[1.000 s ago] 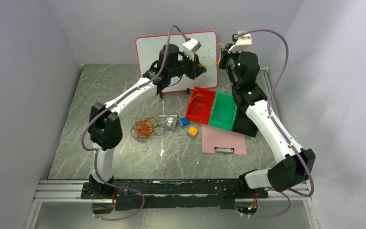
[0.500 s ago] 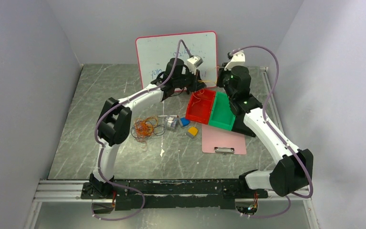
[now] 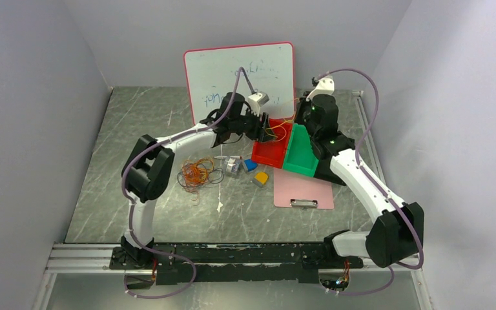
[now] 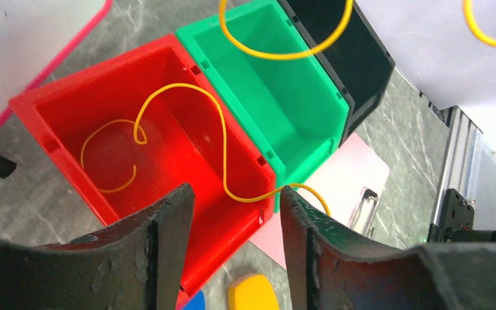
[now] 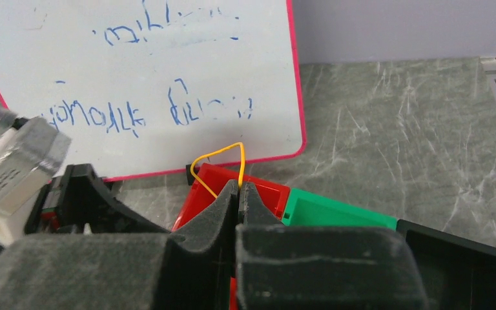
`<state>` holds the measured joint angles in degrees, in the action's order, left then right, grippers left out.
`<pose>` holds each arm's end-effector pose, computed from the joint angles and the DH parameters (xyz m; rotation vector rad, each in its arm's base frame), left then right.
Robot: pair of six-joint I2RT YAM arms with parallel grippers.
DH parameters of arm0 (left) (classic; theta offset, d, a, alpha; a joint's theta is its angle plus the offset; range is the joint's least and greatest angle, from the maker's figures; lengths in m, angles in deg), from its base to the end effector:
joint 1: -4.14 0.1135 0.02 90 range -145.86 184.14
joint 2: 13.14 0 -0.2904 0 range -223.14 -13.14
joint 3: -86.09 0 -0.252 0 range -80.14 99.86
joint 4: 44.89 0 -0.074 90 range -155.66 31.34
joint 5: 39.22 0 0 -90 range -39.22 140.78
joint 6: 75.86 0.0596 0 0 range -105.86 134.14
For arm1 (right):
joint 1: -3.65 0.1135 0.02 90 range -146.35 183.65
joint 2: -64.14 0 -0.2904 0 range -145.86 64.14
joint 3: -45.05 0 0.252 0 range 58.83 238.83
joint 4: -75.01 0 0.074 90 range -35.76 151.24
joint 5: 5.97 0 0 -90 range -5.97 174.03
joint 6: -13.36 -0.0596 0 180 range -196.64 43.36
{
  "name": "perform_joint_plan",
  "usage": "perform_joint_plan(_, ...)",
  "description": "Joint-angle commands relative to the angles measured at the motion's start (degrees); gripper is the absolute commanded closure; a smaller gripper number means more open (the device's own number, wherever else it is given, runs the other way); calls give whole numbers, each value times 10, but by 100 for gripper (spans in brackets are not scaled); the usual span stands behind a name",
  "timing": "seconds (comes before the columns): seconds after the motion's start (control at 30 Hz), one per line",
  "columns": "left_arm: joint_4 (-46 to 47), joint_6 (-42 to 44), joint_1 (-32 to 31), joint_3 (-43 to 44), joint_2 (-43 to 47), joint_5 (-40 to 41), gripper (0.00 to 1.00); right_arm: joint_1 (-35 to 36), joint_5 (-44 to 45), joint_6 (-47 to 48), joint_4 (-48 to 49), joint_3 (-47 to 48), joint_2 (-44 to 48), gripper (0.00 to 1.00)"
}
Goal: Untangle the cables
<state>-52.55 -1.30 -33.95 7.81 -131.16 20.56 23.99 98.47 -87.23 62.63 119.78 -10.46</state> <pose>0.3852 -0.3401 0.2482 0.7647 1.9637 -1.1079 0.3086 0.0985 0.3661 0.0297 1.7804 0.1645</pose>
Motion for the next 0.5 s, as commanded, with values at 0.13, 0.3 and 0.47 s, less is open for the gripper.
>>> perform_joint_plan(0.13, -17, 17, 5, -76, 117, 30, 35, -8, -13, -18, 1, -3, -5, 100)
perform_joint_plan(0.3, -63, 22, 23, -147, 181, 91, 28, -14, -11, -15, 13, 4, -19, 100)
perform_joint_plan(0.47, -69, -10, 73, -219, 234, 105, 27, -19, -18, -12, 25, 21, -48, 100)
